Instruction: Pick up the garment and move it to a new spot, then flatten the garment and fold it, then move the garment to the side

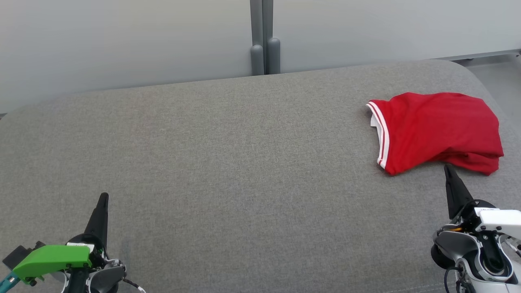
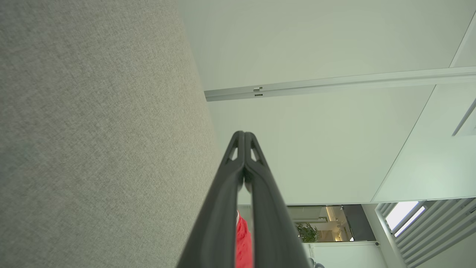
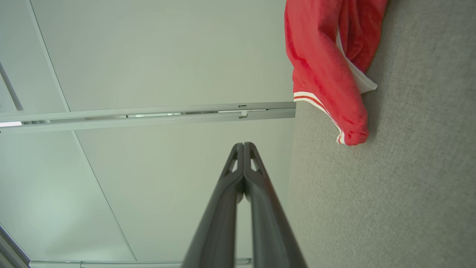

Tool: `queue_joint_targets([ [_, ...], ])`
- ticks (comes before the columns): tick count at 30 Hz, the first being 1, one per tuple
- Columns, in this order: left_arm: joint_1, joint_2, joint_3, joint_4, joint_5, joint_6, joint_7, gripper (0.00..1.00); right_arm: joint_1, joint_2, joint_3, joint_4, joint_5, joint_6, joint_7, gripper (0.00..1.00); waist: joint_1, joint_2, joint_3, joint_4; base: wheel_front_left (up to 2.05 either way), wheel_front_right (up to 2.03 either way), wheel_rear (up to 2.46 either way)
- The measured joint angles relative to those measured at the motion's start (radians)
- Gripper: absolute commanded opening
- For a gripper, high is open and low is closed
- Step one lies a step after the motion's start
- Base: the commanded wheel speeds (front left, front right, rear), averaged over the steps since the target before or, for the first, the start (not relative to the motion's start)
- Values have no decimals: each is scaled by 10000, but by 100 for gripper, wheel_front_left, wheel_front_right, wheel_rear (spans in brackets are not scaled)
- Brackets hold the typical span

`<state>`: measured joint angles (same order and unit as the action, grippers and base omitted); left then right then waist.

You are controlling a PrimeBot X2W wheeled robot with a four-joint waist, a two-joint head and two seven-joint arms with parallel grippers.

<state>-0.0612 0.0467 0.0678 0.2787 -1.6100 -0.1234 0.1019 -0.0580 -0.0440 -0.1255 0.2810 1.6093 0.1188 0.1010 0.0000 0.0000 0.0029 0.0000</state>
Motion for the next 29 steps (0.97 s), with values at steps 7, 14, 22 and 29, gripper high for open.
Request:
queue_joint_targets([
  [7, 0, 0, 2, -2, 0, 0, -2, 0, 0, 0, -2, 0, 0, 0, 0, 0, 0, 0, 0, 0, 0, 0, 0],
  [14, 0, 0, 2, -6, 0, 0, 0, 0, 0, 2, -4, 0, 0, 0, 0, 0, 0, 0, 0, 0, 0, 0, 0],
  [22, 0, 0, 2, -8, 0, 0, 0, 0, 0, 2, -4, -2, 0, 0, 0, 0, 0, 0, 1, 0, 0, 0, 0],
  [29, 0, 0, 4, -10, 0, 0, 0, 0, 0, 2, -6, -2, 0, 0, 0, 0, 0, 0, 1, 0, 0, 0, 0],
])
